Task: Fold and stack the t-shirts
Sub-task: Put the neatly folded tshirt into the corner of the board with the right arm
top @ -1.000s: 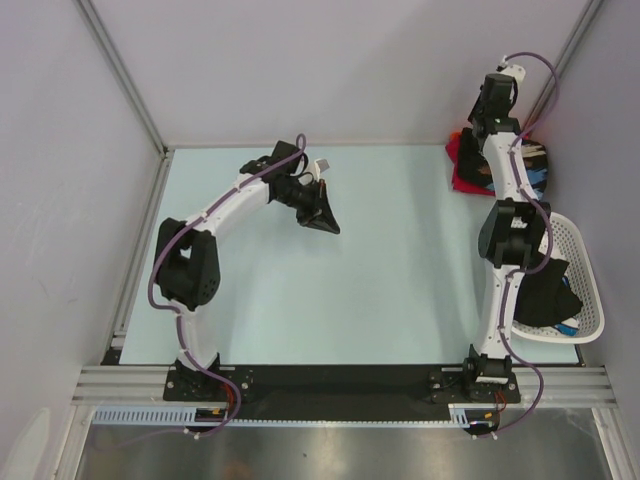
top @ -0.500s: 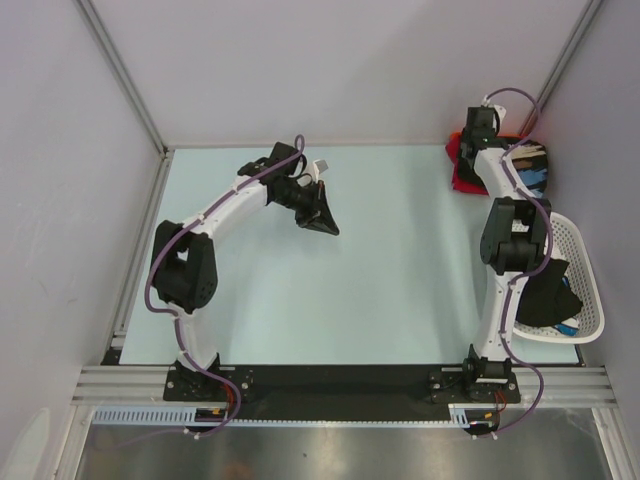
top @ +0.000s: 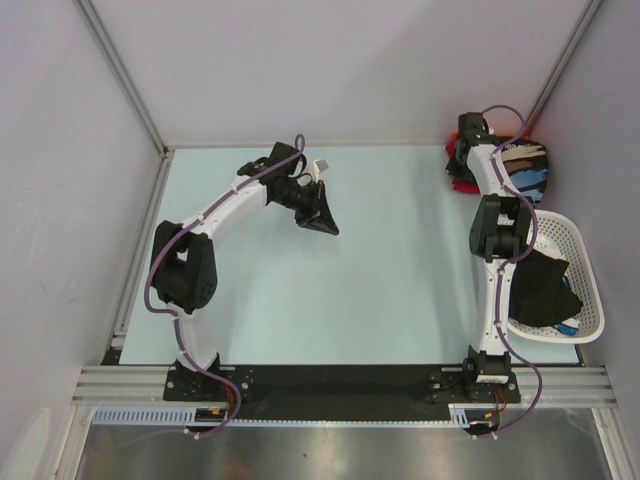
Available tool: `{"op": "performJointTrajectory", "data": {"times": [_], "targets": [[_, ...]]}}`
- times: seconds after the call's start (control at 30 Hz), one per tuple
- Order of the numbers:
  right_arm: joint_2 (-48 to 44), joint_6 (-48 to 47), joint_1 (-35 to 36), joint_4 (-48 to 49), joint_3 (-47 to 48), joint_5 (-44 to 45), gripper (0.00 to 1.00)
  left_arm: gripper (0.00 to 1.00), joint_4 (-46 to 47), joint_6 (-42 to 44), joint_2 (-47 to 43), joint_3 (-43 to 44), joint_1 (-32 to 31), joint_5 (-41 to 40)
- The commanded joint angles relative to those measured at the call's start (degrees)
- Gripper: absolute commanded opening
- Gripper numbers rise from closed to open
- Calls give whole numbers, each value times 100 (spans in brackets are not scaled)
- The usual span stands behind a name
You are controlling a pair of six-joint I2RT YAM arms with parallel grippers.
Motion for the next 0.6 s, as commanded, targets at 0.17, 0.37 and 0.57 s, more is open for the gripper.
{"op": "performJointTrajectory", "data": {"times": [0.17, 0.37, 0.57], "targets": [[-788, -80, 46, -367, -293, -4, 0, 8, 147, 156, -350, 226, 23, -26], [-2192, -502, 187, 335, -398, -337, 3, 13, 358, 60, -437, 191, 14, -61], [-3583, 453, 135, 1354, -1556, -1328, 53, 76, 806, -169, -605, 120, 14, -307]]}}
